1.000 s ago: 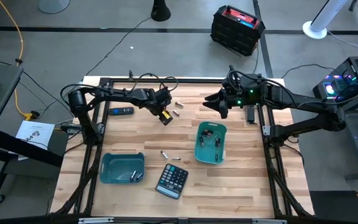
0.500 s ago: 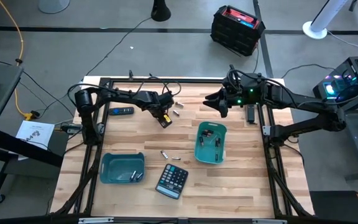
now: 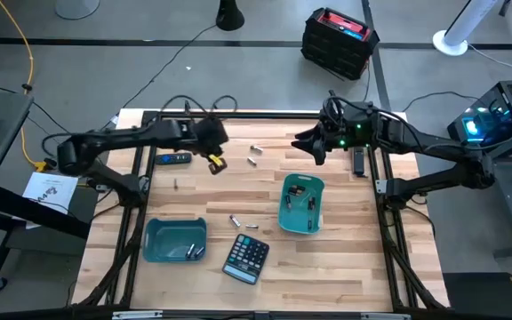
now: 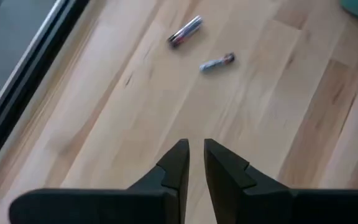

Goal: Sort batteries
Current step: Put the silver battery into the dark blue bin

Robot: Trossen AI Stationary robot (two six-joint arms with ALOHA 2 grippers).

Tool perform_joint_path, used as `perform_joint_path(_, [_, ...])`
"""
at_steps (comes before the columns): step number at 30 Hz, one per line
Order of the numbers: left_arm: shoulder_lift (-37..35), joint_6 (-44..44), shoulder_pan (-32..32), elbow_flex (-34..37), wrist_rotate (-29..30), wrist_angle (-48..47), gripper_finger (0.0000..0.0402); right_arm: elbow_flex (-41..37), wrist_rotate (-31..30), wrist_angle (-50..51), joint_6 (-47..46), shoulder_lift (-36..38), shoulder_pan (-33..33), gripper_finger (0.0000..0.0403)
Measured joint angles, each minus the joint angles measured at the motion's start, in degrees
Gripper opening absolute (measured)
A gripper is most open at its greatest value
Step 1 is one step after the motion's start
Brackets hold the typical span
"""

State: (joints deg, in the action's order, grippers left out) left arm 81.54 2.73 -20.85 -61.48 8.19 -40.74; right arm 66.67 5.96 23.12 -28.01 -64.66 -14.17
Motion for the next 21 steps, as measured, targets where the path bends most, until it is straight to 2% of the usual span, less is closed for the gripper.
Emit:
perform_joint_path(3, [-4.20, 4.22, -0.07, 0.04, 0.32, -5.35, 0.0044, 0.00, 0.09, 0.18, 0.00, 0.00, -0.61, 0.0181])
perform_joint_path(6, [-6.68, 10.01, 0.60, 0.19, 0.30, -14.74, 0.0045, 0.00, 0.24, 0.12, 0.00, -0.17, -0.85, 0.0181])
perform_joint_path(9, [-8.17, 15.67, 1.89, 3.44, 0.36, -21.05, 0.0053, 0.00, 0.34, 0.08, 0.07, -0.82, -0.85, 0.0181])
perform_joint_path(15, [-10.23, 30.40, 4.91, 15.92, -1.51, -22.61, 0.0087, 0.00, 0.89, 0.15, 0.22, -3.69, -0.85, 0.0181])
perform_joint_path(19, [-10.20, 38.38, 6.92, 21.73, -5.79, -22.51, 0.0111, 0.00, 2.95, -0.27, 0.55, -6.23, -0.85, 0.0181])
perform_joint_path(21, [-10.23, 41.76, 7.93, 23.83, -6.00, -22.69, 0.0121, 0.00, 4.10, -0.58, 1.09, -7.64, -0.85, 0.0181])
